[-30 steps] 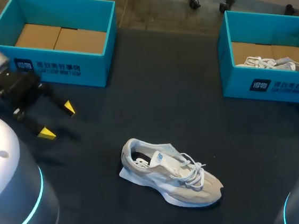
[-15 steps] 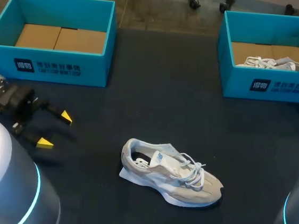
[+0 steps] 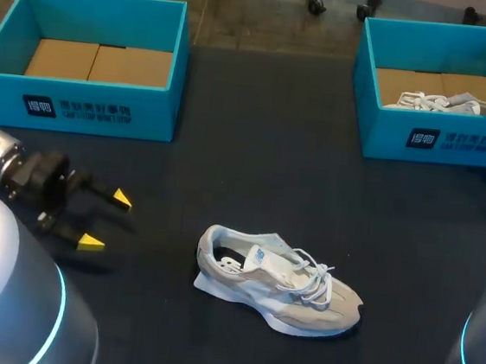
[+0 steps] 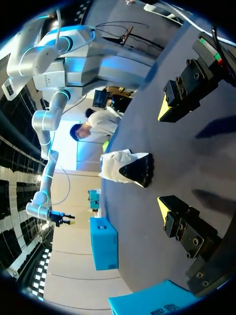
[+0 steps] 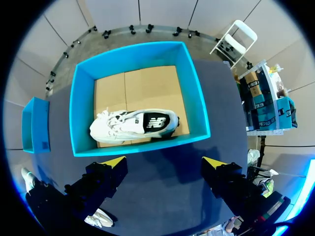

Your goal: Take the shoe out of the shoebox, open the shoe tongue, remove and reinsert the insole, then place the shoe into the shoebox

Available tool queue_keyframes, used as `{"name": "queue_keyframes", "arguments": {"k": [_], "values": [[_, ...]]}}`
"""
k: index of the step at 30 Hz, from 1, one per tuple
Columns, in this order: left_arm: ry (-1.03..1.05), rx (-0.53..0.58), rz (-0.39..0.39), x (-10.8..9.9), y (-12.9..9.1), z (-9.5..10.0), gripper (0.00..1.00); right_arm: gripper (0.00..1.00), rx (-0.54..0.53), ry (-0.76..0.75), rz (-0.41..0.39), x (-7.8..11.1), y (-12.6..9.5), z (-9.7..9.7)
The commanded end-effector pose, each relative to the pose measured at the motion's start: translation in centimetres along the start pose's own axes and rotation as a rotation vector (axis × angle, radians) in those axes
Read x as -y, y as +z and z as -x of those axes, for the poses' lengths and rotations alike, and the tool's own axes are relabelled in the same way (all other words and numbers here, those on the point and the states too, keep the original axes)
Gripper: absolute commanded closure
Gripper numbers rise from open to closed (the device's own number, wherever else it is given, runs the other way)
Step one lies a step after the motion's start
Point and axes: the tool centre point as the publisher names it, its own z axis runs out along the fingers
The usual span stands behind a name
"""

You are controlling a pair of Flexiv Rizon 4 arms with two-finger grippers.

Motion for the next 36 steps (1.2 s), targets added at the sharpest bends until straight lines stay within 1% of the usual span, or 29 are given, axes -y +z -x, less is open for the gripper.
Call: {"name": "queue_keyframes", "arguments": {"k": [1, 5, 15, 18, 21, 24, 31, 36], "values": [[-0.001, 0.009, -0.017, -0.2, 1.4, -0.4, 0.00, 0.00, 0.001, 0.000, 0.000, 0.0, 0.0, 0.0], [-0.045, 0.019, -0.033, 0.0, 2.9, -0.5, 0.00, 0.00, 0.001, 0.000, 0.000, 0.0, 0.0, 0.0], [-0.045, 0.019, -0.033, 0.0, 2.9, -0.5, 0.00, 0.00, 0.001, 0.000, 0.000, 0.0, 0.0, 0.0], [-0.032, 0.031, -0.022, -0.2, 4.0, -0.7, 0.00, 0.00, 0.001, 0.000, 0.000, 0.0, 0.0, 0.0], [-0.028, 0.034, -0.052, -0.2, 5.4, -0.6, 0.00, 0.00, 0.001, 0.000, 0.000, 0.0, 0.0, 0.0], [-0.029, 0.062, -0.070, 0.0, 6.5, -0.2, 0.00, 0.00, 0.001, 0.000, 0.000, 0.0, 0.0, 0.0], [-0.032, 0.120, -0.101, 0.5, 8.4, 0.6, 0.00, 0.00, 0.001, 0.000, 0.000, 0.0, 0.0, 0.0], [-0.036, 0.088, -0.093, 0.8, 9.5, 1.2, 0.00, 0.00, 0.001, 0.000, 0.000, 0.0, 0.0, 0.0]]}}
